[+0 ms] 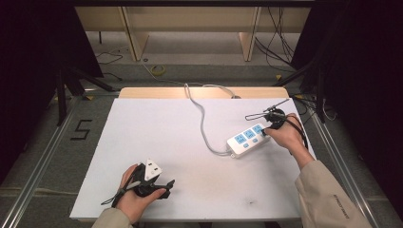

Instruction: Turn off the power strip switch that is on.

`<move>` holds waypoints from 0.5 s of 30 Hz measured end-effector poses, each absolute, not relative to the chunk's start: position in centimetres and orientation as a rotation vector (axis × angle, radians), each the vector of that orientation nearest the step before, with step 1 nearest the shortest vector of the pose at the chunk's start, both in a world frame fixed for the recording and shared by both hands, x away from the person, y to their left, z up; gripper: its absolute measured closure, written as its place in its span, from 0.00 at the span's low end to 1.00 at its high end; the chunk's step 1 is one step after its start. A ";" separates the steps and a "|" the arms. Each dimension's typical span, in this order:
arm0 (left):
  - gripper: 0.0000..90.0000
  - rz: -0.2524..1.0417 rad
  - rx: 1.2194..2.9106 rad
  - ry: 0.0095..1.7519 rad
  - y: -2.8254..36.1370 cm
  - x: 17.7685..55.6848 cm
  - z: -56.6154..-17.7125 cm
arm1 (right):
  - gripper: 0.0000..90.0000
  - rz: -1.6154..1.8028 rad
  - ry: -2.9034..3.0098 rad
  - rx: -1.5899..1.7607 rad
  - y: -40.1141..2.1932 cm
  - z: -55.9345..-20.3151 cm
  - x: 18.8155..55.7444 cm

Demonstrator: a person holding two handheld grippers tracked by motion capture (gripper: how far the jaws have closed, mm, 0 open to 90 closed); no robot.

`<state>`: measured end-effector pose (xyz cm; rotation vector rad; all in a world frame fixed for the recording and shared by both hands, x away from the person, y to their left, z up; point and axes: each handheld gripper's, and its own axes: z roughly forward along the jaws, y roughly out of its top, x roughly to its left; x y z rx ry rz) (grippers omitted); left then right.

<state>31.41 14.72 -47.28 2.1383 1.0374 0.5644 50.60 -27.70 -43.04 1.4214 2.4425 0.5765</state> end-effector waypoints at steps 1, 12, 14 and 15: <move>0.22 0.564 2.138 1.038 14.7 31.4 -47.3 | 1.00 0.576 2.442 1.421 -27.7 -43.1 50.6; 0.22 0.563 2.140 1.037 14.7 31.4 -47.3 | 1.00 0.556 2.451 1.418 -27.7 -43.3 50.9; 0.22 0.562 2.140 1.038 14.7 31.4 -47.3 | 1.00 0.557 2.449 1.419 -27.6 -43.3 50.9; 0.22 0.562 2.139 1.038 14.7 31.4 -47.3 | 1.00 0.559 2.451 1.418 -27.6 -43.3 50.9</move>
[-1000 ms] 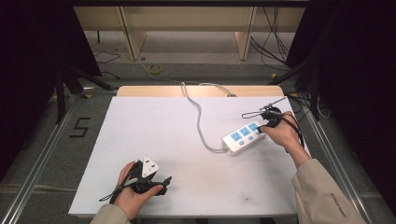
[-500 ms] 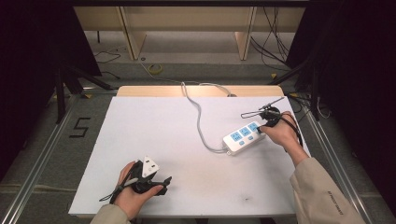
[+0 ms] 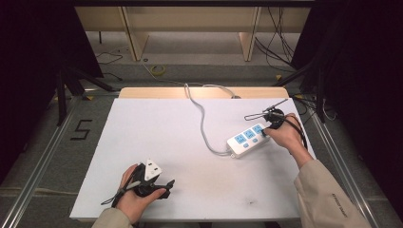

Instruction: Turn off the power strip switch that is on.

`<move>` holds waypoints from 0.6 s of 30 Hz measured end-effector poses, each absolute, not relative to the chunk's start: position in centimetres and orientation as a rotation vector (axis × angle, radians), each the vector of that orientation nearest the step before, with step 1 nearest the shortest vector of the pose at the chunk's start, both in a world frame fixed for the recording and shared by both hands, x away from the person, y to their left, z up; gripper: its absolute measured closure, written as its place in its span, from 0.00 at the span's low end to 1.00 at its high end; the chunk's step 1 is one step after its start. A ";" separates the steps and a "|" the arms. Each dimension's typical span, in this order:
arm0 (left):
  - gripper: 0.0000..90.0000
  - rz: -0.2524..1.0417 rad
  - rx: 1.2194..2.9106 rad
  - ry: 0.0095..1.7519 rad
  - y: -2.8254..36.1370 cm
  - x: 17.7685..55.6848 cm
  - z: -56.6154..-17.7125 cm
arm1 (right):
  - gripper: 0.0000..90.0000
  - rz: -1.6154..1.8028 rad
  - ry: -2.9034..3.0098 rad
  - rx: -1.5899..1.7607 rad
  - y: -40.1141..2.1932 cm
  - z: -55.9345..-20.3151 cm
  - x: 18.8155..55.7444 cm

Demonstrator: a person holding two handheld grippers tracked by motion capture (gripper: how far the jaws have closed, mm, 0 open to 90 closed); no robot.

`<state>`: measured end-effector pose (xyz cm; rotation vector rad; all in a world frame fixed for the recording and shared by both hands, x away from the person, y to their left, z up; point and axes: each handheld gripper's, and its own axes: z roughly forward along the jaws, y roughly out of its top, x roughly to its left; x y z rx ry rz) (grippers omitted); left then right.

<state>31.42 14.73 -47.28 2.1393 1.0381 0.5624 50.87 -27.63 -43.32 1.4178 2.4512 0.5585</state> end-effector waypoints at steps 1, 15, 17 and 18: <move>0.22 0.563 2.141 1.037 14.7 31.4 -47.3 | 1.00 0.558 2.451 1.420 -27.6 -43.3 50.9; 0.22 0.564 2.137 1.036 14.6 31.4 -47.3 | 1.00 0.538 2.450 1.421 -27.4 -43.4 50.9; 0.22 0.564 2.137 1.036 14.6 31.4 -47.3 | 1.00 0.532 2.450 1.421 -27.3 -43.3 50.9; 0.22 0.564 2.136 1.036 14.6 31.4 -47.3 | 1.00 0.532 2.448 1.423 -27.3 -43.4 50.9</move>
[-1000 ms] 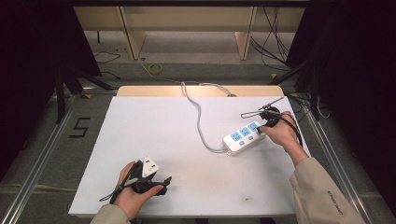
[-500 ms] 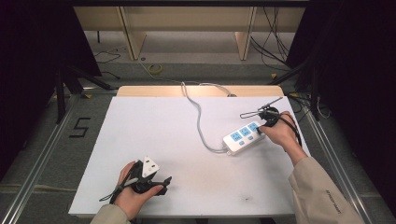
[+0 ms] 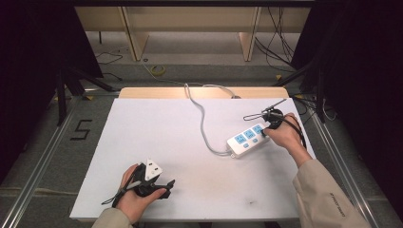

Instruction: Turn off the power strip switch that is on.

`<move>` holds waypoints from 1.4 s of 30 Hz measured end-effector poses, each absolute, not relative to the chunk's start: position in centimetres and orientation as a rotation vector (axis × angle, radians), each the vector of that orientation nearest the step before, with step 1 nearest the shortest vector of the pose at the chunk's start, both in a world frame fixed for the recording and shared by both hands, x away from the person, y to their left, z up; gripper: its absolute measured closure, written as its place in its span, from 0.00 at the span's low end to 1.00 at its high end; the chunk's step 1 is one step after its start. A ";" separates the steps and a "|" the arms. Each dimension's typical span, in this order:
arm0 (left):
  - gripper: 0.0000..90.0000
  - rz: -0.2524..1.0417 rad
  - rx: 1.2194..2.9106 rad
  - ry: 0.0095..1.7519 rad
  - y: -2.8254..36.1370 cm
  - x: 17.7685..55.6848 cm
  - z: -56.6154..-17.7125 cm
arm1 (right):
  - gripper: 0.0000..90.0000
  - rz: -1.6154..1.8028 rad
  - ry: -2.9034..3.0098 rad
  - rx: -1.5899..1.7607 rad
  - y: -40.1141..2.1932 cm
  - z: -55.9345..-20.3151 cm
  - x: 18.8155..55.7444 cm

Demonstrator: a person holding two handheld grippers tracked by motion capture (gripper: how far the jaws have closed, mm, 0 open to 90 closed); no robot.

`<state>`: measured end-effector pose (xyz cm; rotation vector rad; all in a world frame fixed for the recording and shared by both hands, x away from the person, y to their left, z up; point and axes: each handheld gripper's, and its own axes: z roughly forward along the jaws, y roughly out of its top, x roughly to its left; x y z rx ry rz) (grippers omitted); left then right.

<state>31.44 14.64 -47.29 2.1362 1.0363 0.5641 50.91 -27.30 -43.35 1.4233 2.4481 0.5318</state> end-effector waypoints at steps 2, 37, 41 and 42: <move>0.22 0.563 2.136 1.036 14.6 31.4 -47.3 | 1.00 0.532 2.449 1.423 -27.3 -43.4 50.9; 0.22 0.561 2.137 1.042 14.7 31.5 -47.4 | 0.97 0.618 2.424 1.393 -27.3 -42.5 49.7; 0.22 0.561 2.136 1.041 14.6 31.5 -47.4 | 0.94 0.632 2.432 1.396 -27.1 -42.4 49.4; 0.22 0.561 2.138 1.040 14.7 31.5 -47.4 | 0.93 0.640 2.434 1.397 -27.1 -42.4 49.3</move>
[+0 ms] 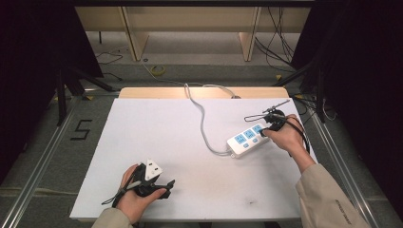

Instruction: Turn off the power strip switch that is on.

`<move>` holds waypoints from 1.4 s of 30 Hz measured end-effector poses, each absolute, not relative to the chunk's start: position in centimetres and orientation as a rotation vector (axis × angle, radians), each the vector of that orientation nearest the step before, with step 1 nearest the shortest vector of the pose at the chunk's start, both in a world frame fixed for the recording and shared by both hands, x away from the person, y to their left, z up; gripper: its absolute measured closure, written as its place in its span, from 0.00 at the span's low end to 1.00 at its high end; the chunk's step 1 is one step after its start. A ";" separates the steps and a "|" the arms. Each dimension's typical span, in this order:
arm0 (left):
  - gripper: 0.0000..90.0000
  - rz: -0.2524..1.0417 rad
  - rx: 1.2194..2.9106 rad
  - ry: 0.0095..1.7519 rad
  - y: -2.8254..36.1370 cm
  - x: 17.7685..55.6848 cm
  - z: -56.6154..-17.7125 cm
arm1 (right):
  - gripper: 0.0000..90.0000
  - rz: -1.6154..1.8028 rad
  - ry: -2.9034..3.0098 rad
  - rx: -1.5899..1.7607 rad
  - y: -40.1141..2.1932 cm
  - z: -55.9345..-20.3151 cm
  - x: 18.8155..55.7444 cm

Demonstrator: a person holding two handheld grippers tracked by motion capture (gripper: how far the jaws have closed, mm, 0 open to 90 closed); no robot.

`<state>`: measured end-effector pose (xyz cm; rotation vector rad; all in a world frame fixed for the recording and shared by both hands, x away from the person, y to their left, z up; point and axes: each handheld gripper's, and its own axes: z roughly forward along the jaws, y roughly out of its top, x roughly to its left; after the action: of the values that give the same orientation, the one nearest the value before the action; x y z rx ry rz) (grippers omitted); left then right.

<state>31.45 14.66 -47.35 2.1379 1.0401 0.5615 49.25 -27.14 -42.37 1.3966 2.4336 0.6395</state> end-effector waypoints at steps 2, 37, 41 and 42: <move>0.22 0.561 2.138 1.041 14.7 31.5 -47.3 | 0.92 0.655 2.433 1.397 -27.1 -42.4 48.9; 0.22 0.561 2.133 1.049 14.7 31.5 -47.4 | 0.71 0.976 2.578 1.112 -24.5 -44.0 39.4; 0.22 0.561 2.132 1.050 14.8 31.5 -47.4 | 0.69 0.999 2.601 1.079 -23.7 -44.7 38.4; 0.22 0.562 2.133 1.051 14.8 31.6 -47.4 | 0.69 1.006 2.607 1.069 -23.6 -44.9 38.2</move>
<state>31.55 14.84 -47.41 2.1327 1.0505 0.5621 38.23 -23.58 -44.85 1.0688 2.6072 1.0058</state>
